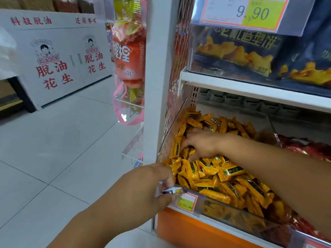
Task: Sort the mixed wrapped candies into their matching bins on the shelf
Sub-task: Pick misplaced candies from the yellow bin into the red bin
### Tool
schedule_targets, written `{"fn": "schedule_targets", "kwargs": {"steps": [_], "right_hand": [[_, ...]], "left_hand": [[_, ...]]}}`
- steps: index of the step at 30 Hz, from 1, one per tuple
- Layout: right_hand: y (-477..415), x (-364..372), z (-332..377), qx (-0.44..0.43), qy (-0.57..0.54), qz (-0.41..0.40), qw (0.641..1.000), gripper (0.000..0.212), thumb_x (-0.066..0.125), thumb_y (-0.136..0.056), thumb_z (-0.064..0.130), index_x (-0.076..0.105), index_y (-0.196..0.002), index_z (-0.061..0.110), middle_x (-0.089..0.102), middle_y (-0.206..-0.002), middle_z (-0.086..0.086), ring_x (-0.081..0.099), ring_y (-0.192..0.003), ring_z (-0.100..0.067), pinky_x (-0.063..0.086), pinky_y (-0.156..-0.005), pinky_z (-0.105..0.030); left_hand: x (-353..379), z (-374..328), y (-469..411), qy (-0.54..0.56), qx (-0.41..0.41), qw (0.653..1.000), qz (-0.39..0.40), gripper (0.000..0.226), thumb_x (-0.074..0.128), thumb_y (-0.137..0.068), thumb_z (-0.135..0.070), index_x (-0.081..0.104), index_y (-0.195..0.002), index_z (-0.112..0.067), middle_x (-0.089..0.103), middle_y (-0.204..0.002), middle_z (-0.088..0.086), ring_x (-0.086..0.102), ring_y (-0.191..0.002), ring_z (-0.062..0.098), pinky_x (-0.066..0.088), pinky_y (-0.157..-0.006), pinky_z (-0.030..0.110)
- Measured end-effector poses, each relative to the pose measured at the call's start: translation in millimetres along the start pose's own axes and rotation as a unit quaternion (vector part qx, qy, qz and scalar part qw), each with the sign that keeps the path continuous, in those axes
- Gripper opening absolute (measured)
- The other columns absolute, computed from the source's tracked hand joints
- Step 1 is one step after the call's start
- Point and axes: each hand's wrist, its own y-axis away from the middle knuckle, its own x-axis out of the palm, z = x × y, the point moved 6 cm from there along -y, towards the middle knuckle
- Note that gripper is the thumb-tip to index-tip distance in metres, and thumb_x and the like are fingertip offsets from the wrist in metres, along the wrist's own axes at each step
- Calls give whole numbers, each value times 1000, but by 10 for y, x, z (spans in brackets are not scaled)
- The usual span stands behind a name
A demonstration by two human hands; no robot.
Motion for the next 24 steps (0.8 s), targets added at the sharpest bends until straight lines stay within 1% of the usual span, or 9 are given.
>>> {"fn": "schedule_targets", "kwargs": {"steps": [3,8,11,13,15,17,19,21,24], "right_hand": [[27,16,-3,1,17,3,1000,51,60,-89,48,45,-137,45,47,-135,-3,30,-134,-28,24,-110,-50],[5,-8,57,-9,29,-6,1000,56,62,-87,40,42,-139,36,56,-128,-2,42,-123,-28,34,-99,-43],[19,8,28,-9,-3,23,1000,57,62,-87,38,41,-139,43,59,-119,0,45,-121,-24,33,-99,-40],[32,5,33,-13,-7,19,1000,53,62,-88,37,43,-137,44,58,-118,1,44,-120,-23,34,-99,-40],[32,5,62,-21,-13,-2,1000,44,60,-89,32,49,-131,42,59,-108,2,47,-115,-22,36,-99,-41],[35,5,93,-30,-23,-9,999,39,58,-90,26,53,-126,40,54,-92,6,50,-108,-21,39,-97,-42],[36,2,86,-36,-37,-7,999,34,58,-90,25,55,-121,38,47,-78,11,50,-94,-19,44,-90,-40],[53,-20,71,-40,-74,-8,996,27,60,-89,24,57,-113,34,48,-76,8,50,-80,-18,47,-76,-37],[159,-93,28,-39,-140,-19,989,21,65,-87,26,56,-105,33,50,-76,4,48,-67,-16,40,-59,-33]], "left_hand": [[-5,-7,-6,13,-2,1000,-4,10,66,-84,-39,58,-84,-34,58,-97,-23,52,-96,-6,49,-78,22],[16,-5,1,5,-1,1000,-3,11,66,-85,-40,57,-85,-35,55,-98,-29,49,-97,-12,48,-79,18],[19,8,-6,7,-1,1000,1,11,66,-85,-39,57,-86,-35,55,-99,-28,50,-97,-9,48,-79,20],[15,1,-5,5,-2,1000,3,10,66,-86,-39,57,-87,-35,54,-99,-28,49,-98,-11,48,-80,19],[16,-3,-3,8,-3,1000,2,10,66,-86,-39,57,-87,-35,55,-98,-27,49,-97,-11,48,-81,20],[20,-1,1,7,-4,1000,4,10,66,-86,-39,57,-87,-35,55,-98,-27,50,-96,-8,49,-81,22],[25,12,5,7,-7,1000,5,11,66,-86,-39,56,-88,-35,55,-98,-25,51,-96,-6,49,-81,23],[25,21,5,6,-8,1000,7,11,67,-86,-39,56,-88,-35,55,-98,-24,51,-96,-4,49,-82,24],[33,8,1,6,-8,1000,11,10,66,-86,-37,56,-87,-34,56,-96,-24,51,-97,-6,49,-83,22]]}}
